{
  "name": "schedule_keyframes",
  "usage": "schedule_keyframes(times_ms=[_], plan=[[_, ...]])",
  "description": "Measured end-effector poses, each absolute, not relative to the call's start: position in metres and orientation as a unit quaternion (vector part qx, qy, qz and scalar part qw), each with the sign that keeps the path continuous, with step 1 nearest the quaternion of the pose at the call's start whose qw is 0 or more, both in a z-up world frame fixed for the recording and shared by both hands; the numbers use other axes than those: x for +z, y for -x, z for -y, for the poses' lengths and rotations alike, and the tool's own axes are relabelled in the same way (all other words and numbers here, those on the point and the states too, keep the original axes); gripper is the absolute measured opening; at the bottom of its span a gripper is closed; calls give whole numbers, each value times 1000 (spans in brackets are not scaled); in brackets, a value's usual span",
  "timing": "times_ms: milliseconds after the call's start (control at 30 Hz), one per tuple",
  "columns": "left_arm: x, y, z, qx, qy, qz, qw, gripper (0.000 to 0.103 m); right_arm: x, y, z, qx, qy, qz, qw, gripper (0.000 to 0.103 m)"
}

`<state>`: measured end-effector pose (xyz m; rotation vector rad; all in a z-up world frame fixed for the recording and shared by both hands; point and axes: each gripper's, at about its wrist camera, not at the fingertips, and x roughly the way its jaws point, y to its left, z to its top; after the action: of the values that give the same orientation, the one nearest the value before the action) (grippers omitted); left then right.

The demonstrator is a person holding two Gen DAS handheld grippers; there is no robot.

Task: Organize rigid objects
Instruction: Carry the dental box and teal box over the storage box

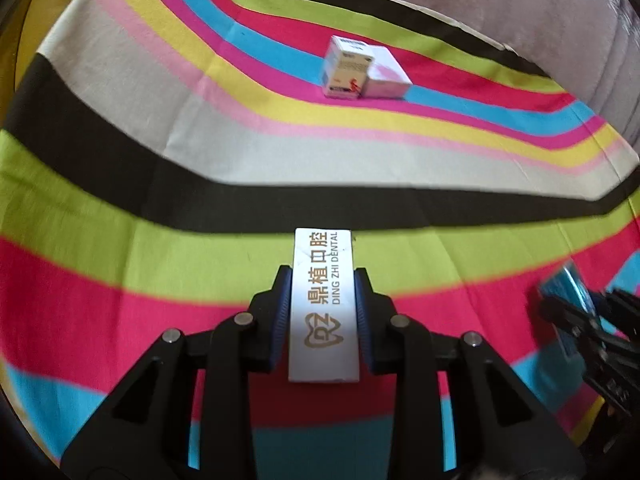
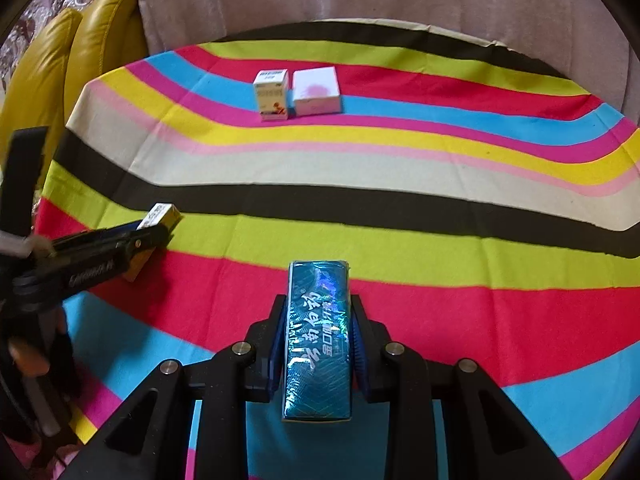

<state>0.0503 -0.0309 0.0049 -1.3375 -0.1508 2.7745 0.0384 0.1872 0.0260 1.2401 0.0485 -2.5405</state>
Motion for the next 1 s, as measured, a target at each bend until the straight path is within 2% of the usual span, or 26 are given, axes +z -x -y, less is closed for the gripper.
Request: schedule_keyframes(times_ms=[1000], plan=[[47, -139, -76, 907, 401, -61, 109, 34, 64, -124, -232, -900, -409, -34, 147, 30]])
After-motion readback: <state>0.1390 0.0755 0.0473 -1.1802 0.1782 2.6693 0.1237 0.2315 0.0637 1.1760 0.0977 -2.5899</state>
